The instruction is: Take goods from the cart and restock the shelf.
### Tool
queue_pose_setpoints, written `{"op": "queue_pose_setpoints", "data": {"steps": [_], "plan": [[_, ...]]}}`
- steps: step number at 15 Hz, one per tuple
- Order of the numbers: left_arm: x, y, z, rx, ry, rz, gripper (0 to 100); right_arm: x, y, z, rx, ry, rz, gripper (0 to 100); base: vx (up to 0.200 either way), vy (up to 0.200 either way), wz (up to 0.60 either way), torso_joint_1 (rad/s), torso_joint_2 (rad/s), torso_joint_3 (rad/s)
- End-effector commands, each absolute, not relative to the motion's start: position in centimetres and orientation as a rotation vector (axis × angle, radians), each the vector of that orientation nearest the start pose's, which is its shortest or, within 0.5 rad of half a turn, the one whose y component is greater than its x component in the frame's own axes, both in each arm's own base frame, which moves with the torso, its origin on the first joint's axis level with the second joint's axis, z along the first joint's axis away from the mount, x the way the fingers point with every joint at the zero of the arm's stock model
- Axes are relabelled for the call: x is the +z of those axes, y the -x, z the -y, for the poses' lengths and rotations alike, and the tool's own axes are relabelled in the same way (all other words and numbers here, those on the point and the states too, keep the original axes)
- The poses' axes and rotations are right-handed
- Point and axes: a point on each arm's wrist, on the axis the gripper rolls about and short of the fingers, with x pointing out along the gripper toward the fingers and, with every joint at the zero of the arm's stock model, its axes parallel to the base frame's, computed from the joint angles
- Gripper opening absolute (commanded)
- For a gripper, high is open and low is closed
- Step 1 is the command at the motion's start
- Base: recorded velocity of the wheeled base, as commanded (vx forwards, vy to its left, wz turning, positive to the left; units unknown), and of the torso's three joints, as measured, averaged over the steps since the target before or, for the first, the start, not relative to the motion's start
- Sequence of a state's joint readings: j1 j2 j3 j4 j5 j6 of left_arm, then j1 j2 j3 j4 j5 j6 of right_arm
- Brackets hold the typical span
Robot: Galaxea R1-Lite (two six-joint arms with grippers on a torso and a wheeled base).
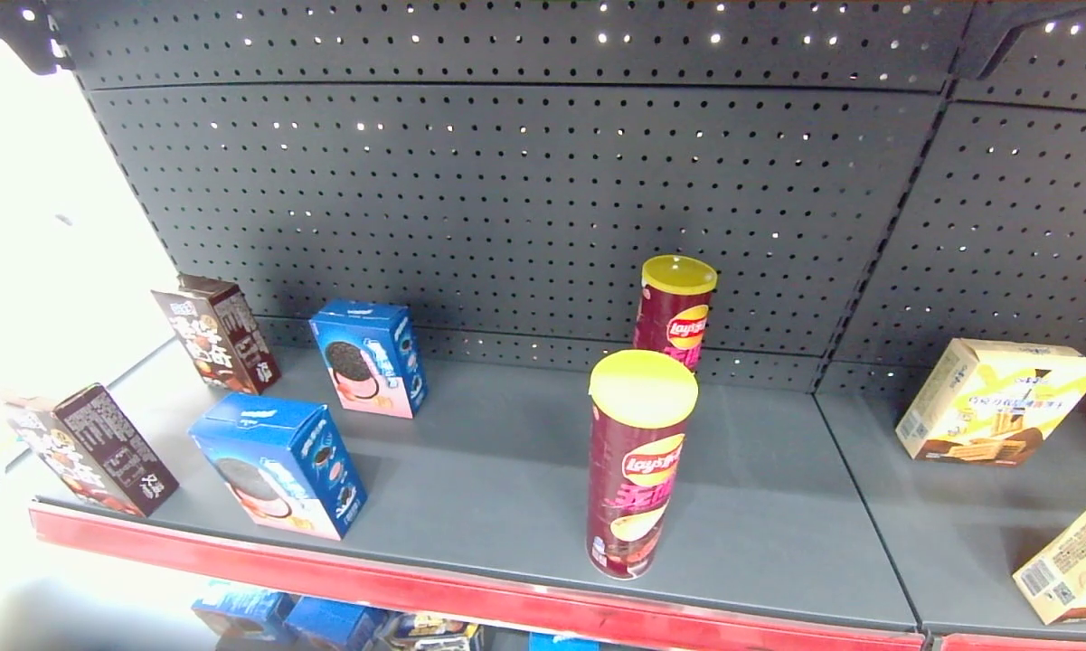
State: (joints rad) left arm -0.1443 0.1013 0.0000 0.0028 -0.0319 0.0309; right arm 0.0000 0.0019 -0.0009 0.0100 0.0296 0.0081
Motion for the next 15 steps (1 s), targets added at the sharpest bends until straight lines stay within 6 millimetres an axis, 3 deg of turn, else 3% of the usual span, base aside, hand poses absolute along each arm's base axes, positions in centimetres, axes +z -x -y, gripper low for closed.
{"op": "queue_pose_setpoints", "data": {"steps": [1, 15], "plan": [[7.71, 1.49, -0.15, -0.176, -0.037, -0.103, 100, 7.47, 2.24, -0.07, 0.029, -0.005, -0.015, 100, 0.000, 0.000, 0.00, 0.000, 0.00, 0.000], [7.70, 1.48, -0.14, -0.180, -0.041, -0.106, 100, 7.46, 2.25, -0.07, 0.031, -0.006, -0.014, 100, 0.000, 0.000, 0.00, 0.000, 0.00, 0.000]]}}
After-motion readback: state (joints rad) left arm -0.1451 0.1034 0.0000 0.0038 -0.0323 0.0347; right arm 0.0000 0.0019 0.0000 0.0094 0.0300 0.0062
